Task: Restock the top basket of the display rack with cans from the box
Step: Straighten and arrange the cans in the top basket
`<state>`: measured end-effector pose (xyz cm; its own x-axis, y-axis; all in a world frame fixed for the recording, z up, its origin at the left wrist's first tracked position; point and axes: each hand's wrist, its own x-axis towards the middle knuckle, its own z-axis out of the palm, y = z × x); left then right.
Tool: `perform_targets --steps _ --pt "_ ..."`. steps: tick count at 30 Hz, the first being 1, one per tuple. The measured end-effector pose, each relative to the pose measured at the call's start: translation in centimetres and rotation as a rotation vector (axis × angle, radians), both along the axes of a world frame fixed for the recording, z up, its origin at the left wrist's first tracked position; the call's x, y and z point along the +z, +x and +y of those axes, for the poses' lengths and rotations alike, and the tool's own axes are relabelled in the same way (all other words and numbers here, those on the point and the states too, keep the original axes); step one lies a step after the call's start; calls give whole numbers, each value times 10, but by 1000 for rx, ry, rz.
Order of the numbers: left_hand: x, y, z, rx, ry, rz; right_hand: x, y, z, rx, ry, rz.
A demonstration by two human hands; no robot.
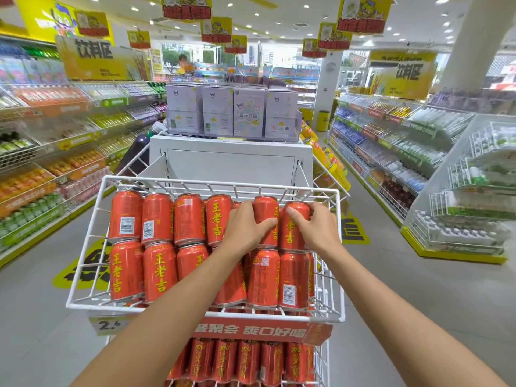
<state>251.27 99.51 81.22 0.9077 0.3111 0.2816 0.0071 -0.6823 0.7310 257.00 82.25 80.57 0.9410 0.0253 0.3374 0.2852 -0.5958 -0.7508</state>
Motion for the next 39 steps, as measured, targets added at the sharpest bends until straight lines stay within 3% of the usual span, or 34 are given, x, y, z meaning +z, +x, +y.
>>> perform_targets --steps 15,39 --pt "3 -9 -7 33 117 -12 -5 3 7 5 -12 -48" --pt "-6 -27 -20 51 21 153 -33 -25 -5 71 0 19"
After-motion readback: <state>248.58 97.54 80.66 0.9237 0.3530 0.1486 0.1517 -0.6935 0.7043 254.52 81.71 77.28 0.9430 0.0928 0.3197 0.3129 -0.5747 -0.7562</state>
